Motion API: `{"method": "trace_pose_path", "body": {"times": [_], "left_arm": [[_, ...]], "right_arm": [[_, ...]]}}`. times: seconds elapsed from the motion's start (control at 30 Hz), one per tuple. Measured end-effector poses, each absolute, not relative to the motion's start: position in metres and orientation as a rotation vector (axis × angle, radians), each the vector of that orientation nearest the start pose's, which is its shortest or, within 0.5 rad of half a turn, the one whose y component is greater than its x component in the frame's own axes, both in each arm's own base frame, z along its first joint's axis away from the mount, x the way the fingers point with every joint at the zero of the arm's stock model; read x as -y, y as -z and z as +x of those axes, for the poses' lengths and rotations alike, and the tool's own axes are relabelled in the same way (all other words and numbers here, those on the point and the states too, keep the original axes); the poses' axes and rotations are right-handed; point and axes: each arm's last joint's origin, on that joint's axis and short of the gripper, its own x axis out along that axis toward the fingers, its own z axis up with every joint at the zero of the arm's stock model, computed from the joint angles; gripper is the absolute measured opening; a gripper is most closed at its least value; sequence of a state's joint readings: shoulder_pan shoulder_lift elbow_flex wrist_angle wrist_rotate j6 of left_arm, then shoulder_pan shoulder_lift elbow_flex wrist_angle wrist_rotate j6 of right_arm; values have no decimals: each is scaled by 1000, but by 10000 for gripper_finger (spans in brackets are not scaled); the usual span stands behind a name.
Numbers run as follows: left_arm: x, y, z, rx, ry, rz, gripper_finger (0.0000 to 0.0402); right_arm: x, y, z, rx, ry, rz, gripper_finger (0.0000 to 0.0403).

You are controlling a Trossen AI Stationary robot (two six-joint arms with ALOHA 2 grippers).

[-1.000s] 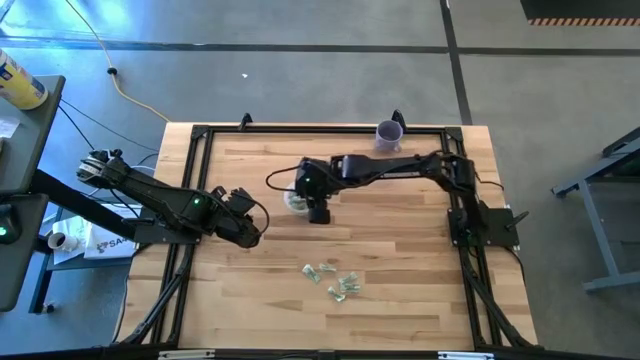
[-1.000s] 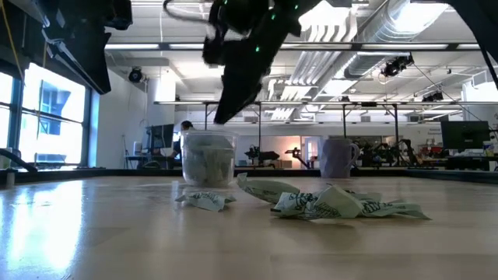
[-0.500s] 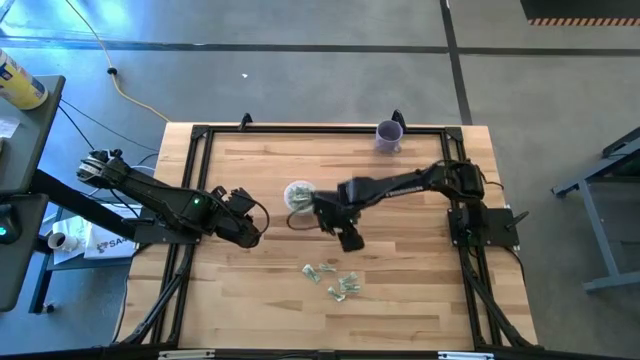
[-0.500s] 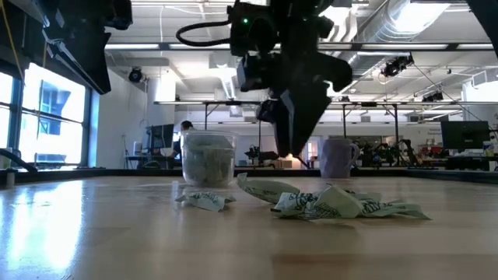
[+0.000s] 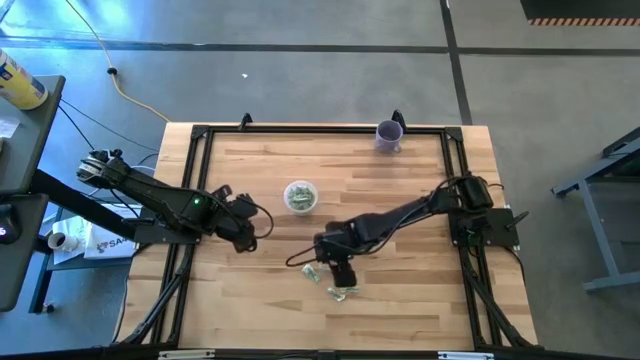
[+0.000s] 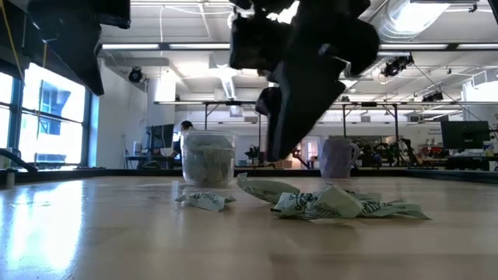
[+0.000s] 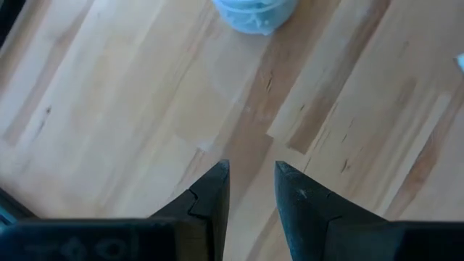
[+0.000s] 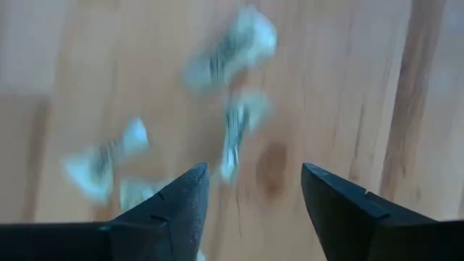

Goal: Pick and place Stevia / Truvia into bins
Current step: Put the white stevia packet into the transparent container

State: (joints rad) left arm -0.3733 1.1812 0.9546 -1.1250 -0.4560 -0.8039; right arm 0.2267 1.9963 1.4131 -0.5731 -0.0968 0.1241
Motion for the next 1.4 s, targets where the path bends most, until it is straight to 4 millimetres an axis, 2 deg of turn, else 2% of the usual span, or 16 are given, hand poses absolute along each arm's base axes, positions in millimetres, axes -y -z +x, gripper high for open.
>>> {"method": "trace_pose_path", "body": {"times": [0.23, 0.33, 0.43, 0.53, 0.73, 0.8, 0.93, 1.07, 1.23, 1.33, 1.4], "left_arm": [[58, -259, 182, -1141, -485, -76, 143], [57, -259, 180, -1169, -480, -60, 143], [57, -258, 178, -1188, -487, -48, 143], [56, -258, 177, -1196, -490, -43, 143], [56, -258, 176, -1203, -493, -38, 143], [56, -258, 176, -1202, -496, -42, 143], [56, -258, 176, -1206, -502, -43, 143], [55, -258, 174, -1216, -527, -55, 143], [52, -262, 168, -1181, -575, -104, 143], [51, -263, 167, -1153, -610, -119, 143], [51, -263, 168, -1145, -623, -134, 143]], "right_arm": [[-107, -147, 405, -1138, -115, 146, 242], [-110, -137, 406, -1151, -46, 161, 242], [-111, -137, 405, -1135, 27, 135, 227], [-111, -137, 403, -1144, 61, 132, 181], [-107, -136, 400, -1190, 70, 141, 32], [-100, -138, 401, -1214, 74, 185, 10], [-78, -154, 405, -1233, 131, 219, 18], [-38, -208, 417, -1057, 193, 190, 5], [29, -272, 433, -836, 293, 163, 3], [61, -285, 444, -755, 303, 157, 5], [74, -276, 451, -778, 278, 184, 6]]}}
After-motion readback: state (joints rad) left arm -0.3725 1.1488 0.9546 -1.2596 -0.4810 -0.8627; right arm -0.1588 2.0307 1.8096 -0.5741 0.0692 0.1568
